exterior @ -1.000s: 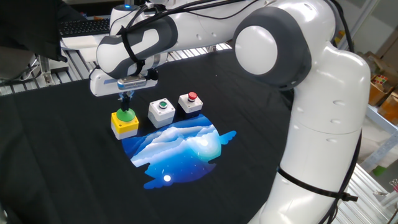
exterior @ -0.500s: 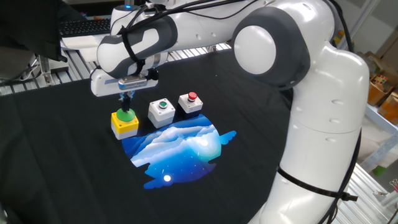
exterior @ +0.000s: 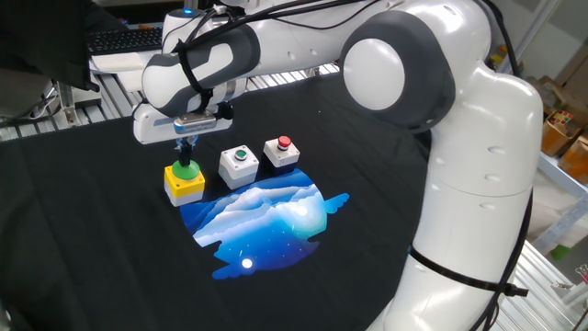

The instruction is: Press three buttons from left to right in sequence

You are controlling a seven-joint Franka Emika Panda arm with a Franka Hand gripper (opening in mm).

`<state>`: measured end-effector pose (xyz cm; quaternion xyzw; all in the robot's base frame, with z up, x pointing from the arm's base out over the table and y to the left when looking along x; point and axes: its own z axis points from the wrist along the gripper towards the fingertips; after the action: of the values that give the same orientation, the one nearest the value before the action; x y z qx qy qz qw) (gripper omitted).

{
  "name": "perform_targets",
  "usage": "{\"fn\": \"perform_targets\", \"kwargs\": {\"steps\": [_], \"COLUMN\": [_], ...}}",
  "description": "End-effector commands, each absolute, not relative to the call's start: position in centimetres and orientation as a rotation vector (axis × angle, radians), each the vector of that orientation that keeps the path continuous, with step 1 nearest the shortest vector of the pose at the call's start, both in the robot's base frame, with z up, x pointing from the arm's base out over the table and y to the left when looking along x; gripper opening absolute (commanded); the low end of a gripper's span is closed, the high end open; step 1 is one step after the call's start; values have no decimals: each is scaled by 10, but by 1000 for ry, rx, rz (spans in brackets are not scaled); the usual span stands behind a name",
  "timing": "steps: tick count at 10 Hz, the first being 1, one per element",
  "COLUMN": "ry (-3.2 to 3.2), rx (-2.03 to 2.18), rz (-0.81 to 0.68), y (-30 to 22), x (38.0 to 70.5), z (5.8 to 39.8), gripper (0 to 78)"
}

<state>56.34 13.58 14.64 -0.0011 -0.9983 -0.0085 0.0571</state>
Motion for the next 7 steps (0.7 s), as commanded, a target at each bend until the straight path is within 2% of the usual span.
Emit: {"fn": "perform_targets", "kwargs": {"steps": [1, 7], "ry": [-3022, -3012], "rx": [-5, -6], "rz": [-21, -10], "y": [136, 136], "x": [564, 564], "z": [148, 147], "gripper": [11, 11]}}
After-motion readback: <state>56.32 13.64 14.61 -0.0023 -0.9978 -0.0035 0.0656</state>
